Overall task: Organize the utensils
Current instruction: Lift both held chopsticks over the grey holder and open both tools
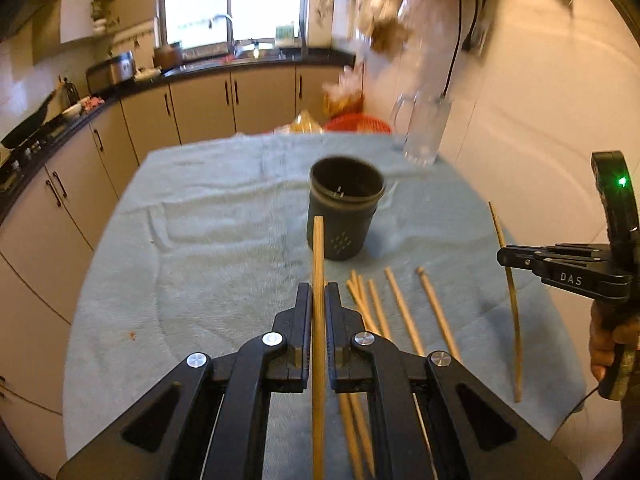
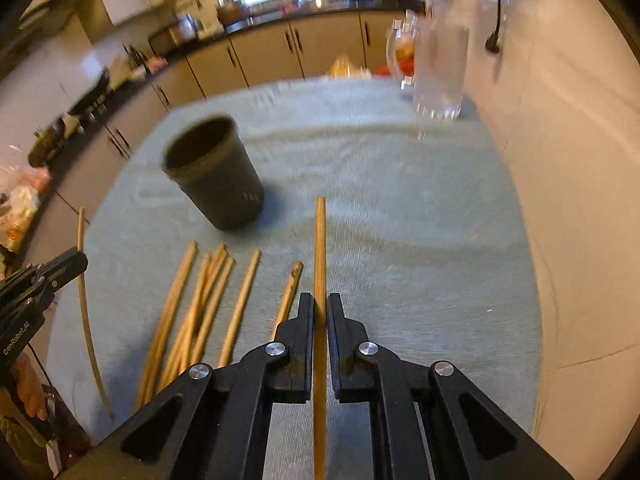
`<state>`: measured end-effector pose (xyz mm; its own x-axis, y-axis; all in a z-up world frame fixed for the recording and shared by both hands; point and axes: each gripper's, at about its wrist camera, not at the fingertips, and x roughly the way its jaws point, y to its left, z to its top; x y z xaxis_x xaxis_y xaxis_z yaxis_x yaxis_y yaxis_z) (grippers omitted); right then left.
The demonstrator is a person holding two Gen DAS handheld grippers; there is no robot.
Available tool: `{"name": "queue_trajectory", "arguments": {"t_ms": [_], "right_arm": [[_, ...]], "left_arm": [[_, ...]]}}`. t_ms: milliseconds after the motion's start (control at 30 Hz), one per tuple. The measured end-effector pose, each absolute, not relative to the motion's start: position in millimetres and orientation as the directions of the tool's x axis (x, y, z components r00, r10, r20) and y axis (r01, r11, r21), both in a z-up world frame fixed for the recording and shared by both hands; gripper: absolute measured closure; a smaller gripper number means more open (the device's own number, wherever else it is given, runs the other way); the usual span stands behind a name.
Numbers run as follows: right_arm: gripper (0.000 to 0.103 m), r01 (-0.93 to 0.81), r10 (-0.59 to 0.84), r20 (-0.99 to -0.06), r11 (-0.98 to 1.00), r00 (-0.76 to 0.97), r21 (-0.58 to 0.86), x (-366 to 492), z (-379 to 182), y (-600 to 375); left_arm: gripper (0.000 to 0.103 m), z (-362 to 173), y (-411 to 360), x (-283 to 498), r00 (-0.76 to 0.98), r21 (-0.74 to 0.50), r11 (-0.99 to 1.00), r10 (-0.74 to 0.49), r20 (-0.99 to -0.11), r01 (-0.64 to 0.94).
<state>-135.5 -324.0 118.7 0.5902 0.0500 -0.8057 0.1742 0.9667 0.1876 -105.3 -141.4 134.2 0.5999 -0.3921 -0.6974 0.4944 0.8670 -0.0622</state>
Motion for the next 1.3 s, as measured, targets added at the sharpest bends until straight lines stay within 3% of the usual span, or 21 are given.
{"name": "queue_trajectory", "arguments": {"t_ms": [433,933,1067,1300], "right_arm": [[0.096,0.138,0.016,-0.595,0.968,0.803,0.212,-163.8,190.8,-321.8],[0.096,0.056,0.088,-0.359,0.927,0.929,0.372,-91.7,266.2,-330.6],[0.096,0.072,0.07,-0.346,0.921,0.936,0.382,-66.0,262.1,-329.1],[0.096,0.105,0.106,-0.454,0.903,0.885,0.416,-17.3,215.1,-330.9]], "left_arm": [[0.097,201.5,-140.9,-129.8,0.713,-0.104,0.865,-0.467,-0.524,0.491],[0.097,284.6,-185.5,-35.8,0.799,-0.156,0.886,-0.462,-0.385,0.437],[0.097,276.0,-202.9,1.9,0.78,-0.192,0.887,-0.462,-0.423,0.421],[0.097,219.1,-221.6,54.4,0.706,-0.206,0.9,-0.43,-0.562,0.384]]}}
